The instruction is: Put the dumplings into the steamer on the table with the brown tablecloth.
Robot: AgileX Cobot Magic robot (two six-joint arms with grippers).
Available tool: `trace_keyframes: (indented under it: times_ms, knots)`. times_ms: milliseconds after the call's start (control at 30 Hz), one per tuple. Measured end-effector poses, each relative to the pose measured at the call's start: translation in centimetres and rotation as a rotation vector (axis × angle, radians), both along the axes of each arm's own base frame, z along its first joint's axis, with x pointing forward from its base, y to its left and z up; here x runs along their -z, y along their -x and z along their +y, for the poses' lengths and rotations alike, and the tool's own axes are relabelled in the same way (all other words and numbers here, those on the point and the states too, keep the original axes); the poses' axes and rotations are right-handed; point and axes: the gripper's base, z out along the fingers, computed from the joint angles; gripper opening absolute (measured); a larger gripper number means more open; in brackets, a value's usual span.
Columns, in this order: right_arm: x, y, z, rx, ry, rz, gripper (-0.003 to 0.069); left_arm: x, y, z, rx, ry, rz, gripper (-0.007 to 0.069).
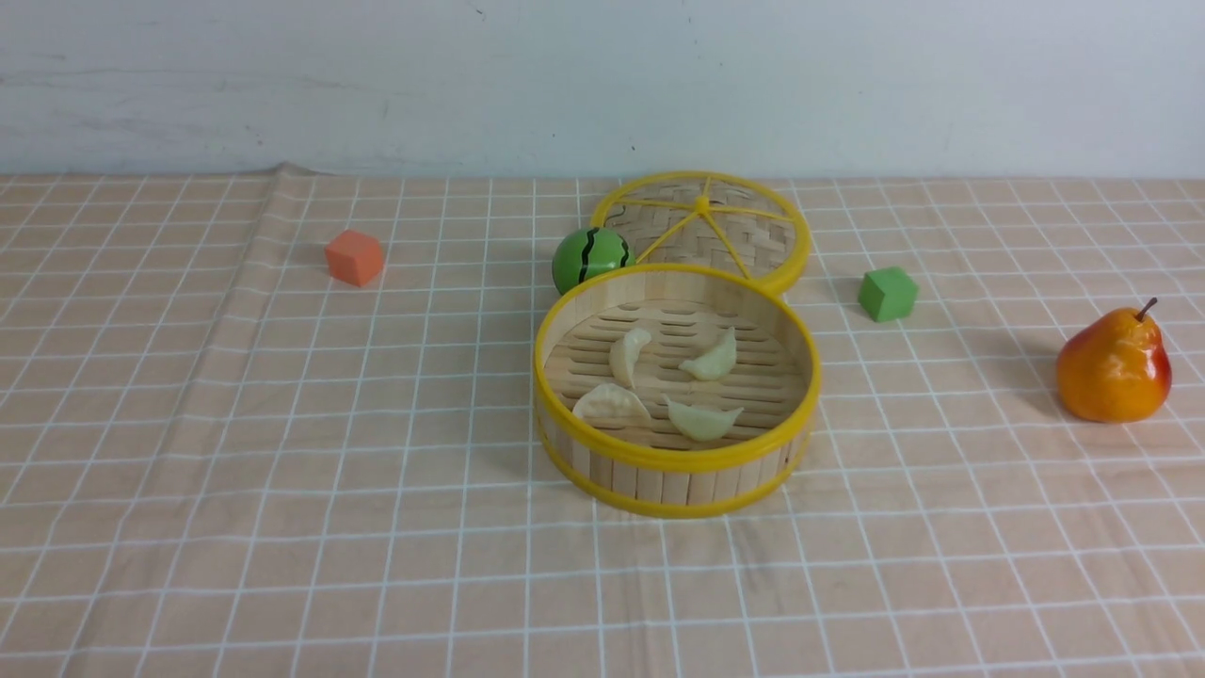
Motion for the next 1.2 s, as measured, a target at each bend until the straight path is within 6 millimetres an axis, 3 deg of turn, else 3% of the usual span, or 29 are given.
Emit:
trace_keyframes:
  times_ms: [233, 600, 1200]
  knots:
    - [0.0, 0.0, 0.0, 0.000, 0.000, 0.000, 0.0041, 2.7, -1.3, -0.4, -0.048, 0.130, -0.154, -0.0014]
    - [0.0, 0.0, 0.0, 0.000, 0.000, 0.000, 0.0056, 4.6, -1.0, -0.6, -0.065, 0.206, 0.041, -0.0014]
    - [0.0, 0.0, 0.0, 0.000, 0.000, 0.000, 0.0084, 4.7, -1.0, -0.6, -0.067, 0.220, 0.048, -0.0014]
